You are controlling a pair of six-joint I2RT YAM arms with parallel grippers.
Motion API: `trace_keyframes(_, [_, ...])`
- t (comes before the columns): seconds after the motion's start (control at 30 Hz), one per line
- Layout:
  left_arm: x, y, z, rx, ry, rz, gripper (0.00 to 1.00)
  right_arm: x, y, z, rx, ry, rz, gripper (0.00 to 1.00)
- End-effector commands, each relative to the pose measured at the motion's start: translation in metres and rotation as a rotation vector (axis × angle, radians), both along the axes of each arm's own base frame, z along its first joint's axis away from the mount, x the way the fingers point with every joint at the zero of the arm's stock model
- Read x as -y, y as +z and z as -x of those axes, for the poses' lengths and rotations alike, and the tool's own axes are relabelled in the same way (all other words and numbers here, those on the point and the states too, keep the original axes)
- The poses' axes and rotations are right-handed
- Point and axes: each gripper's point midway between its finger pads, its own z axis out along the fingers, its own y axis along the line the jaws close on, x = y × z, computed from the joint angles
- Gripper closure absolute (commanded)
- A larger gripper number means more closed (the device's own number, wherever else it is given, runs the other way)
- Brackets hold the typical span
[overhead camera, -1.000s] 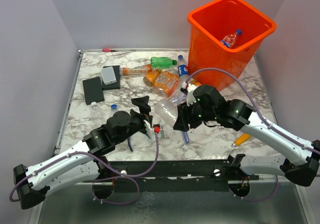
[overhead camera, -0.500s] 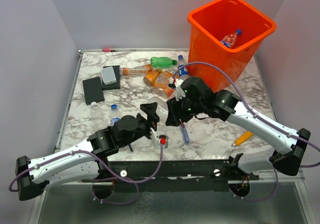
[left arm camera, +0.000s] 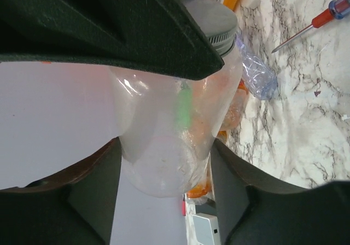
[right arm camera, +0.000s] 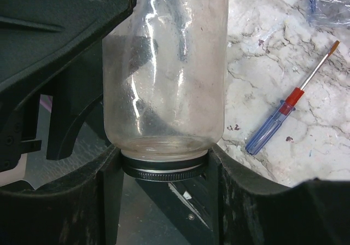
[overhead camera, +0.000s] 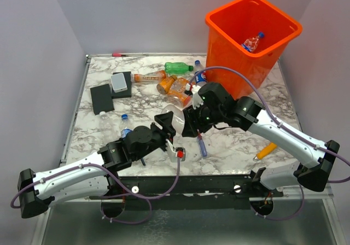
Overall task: Put the plastic bottles in the bin
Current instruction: Place the plastic bottle in the trash bin.
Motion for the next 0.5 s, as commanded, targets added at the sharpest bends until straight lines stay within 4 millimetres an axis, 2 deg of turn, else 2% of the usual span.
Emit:
trace_keyframes(0.0, [-0.002, -0.006, -0.004, 0.013, 0.029, -0.009, 0.53, -0.012, 0.024, 0.013, -0.004, 0.086, -0.085, 0.92])
trace_keyframes(0.07, [-0.001, 0.001, -0.005, 0.023, 0.033, 0.022, 0.67, -0.013, 0.029, 0.015, -0.005, 0.094, -0.100, 0.85])
trace_keyframes(0.1, [-0.001, 0.003, -0.005, 0.025, 0.034, 0.035, 0.70, -0.013, 0.031, 0.015, -0.004, 0.097, -0.106, 0.81])
trace_keyframes(0.17, [0.001, 0.005, -0.005, 0.021, 0.035, 0.046, 0.70, -0.013, 0.037, 0.016, 0.002, 0.096, -0.118, 0.68])
trace_keyframes(0.27, [0.003, 0.003, -0.006, 0.010, 0.037, 0.060, 0.70, -0.011, 0.046, 0.016, 0.013, 0.088, -0.127, 0.43])
trace_keyframes(0.33, [0.005, 0.005, -0.007, -0.005, 0.046, 0.102, 0.71, -0.008, 0.054, 0.015, 0.030, 0.073, -0.133, 0.32])
trace_keyframes(0.37, [0.006, 0.007, -0.008, -0.011, 0.057, 0.136, 0.70, -0.005, 0.060, 0.014, 0.046, 0.062, -0.134, 0.23])
trace_keyframes(0.47, [0.006, 0.009, -0.011, -0.042, 0.095, 0.226, 0.70, 0.009, 0.079, 0.008, 0.111, 0.016, -0.123, 0.14])
